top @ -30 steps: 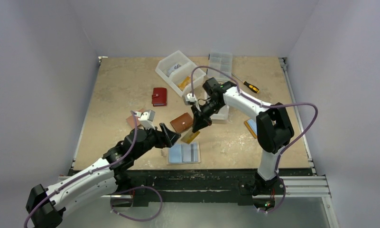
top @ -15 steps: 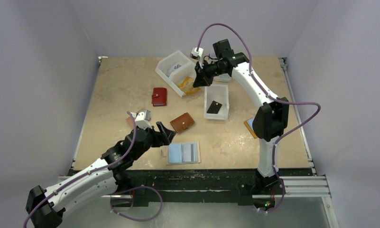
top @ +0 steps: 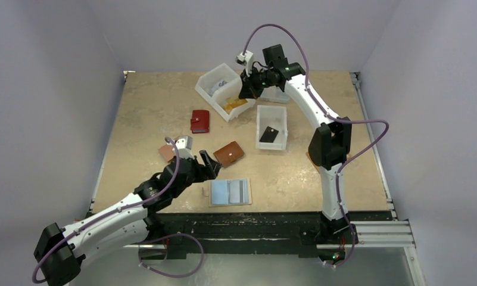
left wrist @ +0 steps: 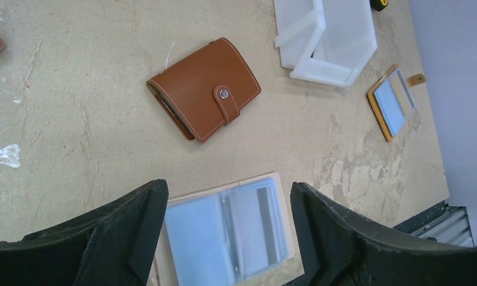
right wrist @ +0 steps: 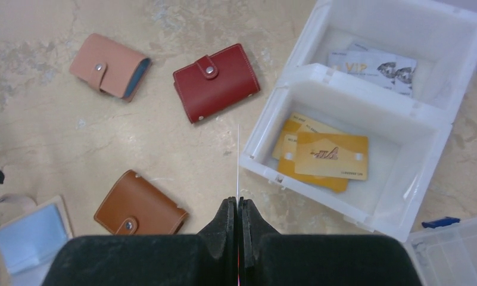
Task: Take the credit cards out of the card holder
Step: Place the credit card in the storage box.
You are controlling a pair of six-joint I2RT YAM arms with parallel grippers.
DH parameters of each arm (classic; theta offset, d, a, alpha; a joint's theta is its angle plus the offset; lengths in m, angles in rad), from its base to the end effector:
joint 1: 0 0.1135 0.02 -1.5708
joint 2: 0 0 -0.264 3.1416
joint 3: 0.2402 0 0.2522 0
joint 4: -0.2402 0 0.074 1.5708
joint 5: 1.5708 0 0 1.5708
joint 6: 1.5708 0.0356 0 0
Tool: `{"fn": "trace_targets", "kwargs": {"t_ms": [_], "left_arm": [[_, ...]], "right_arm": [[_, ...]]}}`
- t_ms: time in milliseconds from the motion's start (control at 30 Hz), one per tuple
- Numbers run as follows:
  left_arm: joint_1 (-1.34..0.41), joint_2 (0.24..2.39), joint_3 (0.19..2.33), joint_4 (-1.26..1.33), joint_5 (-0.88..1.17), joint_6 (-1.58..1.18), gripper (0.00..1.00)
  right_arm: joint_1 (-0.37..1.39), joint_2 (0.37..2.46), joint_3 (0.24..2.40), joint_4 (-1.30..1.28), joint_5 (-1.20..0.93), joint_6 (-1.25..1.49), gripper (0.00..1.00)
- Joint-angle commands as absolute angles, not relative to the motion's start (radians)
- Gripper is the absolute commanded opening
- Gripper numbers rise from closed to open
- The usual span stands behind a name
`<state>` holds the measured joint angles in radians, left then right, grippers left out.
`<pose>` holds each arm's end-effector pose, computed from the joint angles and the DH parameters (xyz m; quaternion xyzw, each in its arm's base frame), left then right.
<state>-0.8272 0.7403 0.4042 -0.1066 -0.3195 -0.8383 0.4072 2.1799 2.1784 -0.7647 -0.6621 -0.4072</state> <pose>0.1257 -0.1202 0.2212 -0.0897 0.8339 -0.3000 0.4546 0.4409 0.2140 0.3189 -0.4615 0.7486 0.2991 0.3703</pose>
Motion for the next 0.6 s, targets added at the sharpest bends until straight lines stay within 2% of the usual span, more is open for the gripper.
{"fn": "trace_targets", "kwargs": {"t_ms": [0, 567], "left_arm": [[-0.825, 0.771, 0.461, -0.047, -0.339, -0.856, 0.8], [-0.826, 0.676, 0.415, -0.097, -0.362, -0.934, 0.8]], "right_arm": [[0.41, 2.202, 2.264, -0.705, -0.63, -0.363, 0.0], [0.433, 2.26, 2.293, -0.652, -0.546, -0.331, 0.0]]}}
